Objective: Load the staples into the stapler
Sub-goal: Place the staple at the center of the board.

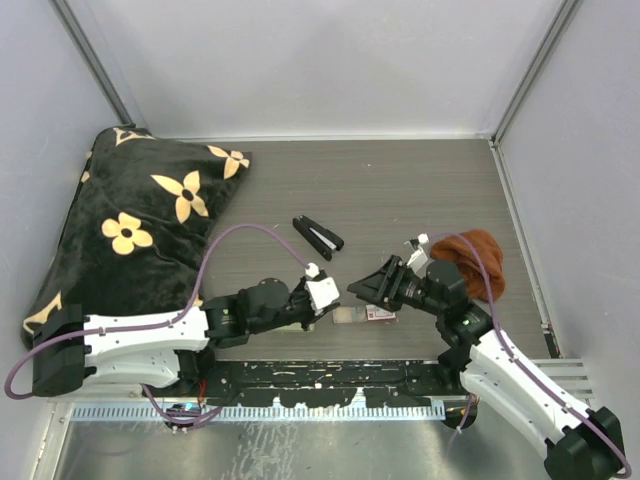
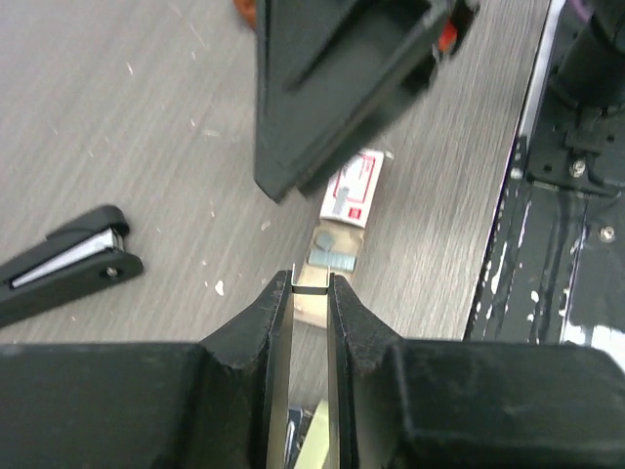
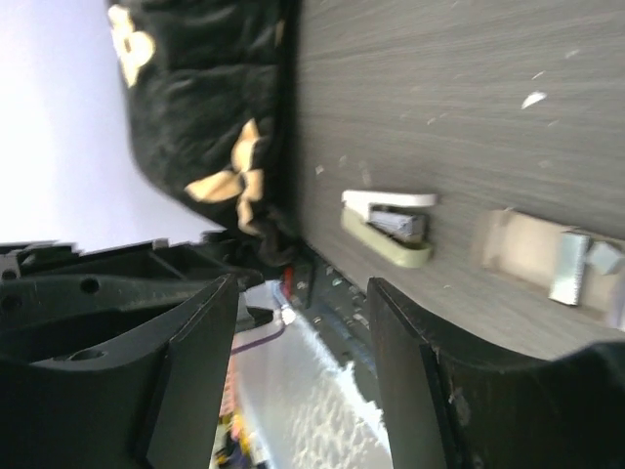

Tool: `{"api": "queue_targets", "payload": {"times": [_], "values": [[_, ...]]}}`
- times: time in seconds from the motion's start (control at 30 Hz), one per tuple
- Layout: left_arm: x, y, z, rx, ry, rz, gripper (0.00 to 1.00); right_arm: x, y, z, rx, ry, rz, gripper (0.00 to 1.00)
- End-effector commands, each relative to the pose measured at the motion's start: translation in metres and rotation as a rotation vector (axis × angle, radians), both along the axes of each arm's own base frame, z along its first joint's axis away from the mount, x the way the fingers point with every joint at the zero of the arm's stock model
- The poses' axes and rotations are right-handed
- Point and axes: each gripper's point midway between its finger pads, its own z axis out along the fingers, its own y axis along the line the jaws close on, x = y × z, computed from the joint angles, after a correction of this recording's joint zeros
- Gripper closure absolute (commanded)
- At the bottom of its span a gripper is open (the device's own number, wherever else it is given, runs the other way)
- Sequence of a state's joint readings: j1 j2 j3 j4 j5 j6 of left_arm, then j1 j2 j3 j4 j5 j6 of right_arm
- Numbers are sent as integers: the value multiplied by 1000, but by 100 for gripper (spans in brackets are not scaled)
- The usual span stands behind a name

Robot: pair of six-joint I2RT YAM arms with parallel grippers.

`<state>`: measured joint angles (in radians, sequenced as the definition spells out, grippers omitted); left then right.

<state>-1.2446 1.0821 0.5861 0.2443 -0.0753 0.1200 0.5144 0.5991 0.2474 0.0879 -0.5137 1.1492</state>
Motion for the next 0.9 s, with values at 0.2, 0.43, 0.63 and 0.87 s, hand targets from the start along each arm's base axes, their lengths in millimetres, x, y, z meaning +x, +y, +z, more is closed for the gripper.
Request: {"api": "queue_targets", "payload": {"times": [0.2, 0.43, 0.63, 0.87], "values": [[-38, 10, -64, 508, 213, -54, 90, 37, -91, -10, -684, -130, -265, 40], [-47, 13, -96, 778, 245, -88, 92, 38, -119, 0, -768, -168, -374, 40], [-48, 14, -125, 943, 250, -133, 92, 31, -116, 5, -695, -182, -388, 40], [-43, 6, -145, 1044, 228, -178, 92, 23, -111, 17, -615, -206, -382, 39]]}}
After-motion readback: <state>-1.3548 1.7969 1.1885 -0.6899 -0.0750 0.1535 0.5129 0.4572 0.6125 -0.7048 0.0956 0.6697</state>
